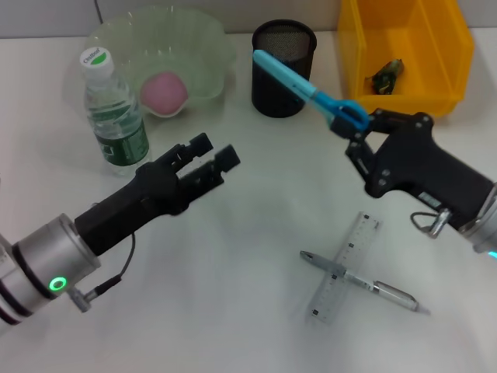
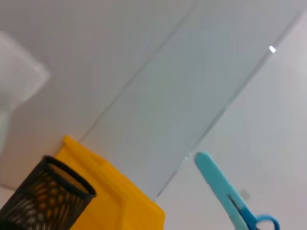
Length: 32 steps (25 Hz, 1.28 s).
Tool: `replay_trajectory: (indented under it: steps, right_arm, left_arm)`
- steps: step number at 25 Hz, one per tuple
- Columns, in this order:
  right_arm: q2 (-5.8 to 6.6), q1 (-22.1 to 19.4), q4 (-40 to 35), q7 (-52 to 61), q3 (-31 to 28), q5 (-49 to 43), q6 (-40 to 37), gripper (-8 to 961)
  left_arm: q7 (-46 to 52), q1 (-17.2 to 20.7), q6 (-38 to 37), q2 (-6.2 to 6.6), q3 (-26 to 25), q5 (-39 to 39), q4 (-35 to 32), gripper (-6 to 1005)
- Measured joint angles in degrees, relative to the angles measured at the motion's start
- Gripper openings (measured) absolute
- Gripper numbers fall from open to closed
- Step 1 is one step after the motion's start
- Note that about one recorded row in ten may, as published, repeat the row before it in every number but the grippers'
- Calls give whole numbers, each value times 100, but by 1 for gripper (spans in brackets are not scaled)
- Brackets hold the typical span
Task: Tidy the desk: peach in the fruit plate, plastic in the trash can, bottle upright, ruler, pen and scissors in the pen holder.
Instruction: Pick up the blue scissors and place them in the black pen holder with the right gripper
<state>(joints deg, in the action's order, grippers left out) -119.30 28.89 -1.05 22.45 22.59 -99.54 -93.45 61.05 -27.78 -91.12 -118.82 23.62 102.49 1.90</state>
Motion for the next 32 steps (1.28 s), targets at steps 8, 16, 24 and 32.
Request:
replay_trajectory:
  steps: [8,16,24,32]
  right_arm:
    - [19,-9,-1120,1912,796,0,-59,82]
    - [217,-1,-2050,3809,1768,-88,42,82]
    - [297,44,-3106,5446,1830,-797,52,82]
    - [374,338,-4196,7018,1836,-1671,-137,82]
  left_arm:
    - [-962,103,-236,15,49,626,-656,813]
    - [-1789,299,-231,18,54,704,-1039,813]
    - [-2247,369,-118,26,57,709,-1050,812]
    - [-2267,388,-106,22,55,712,-1027,812]
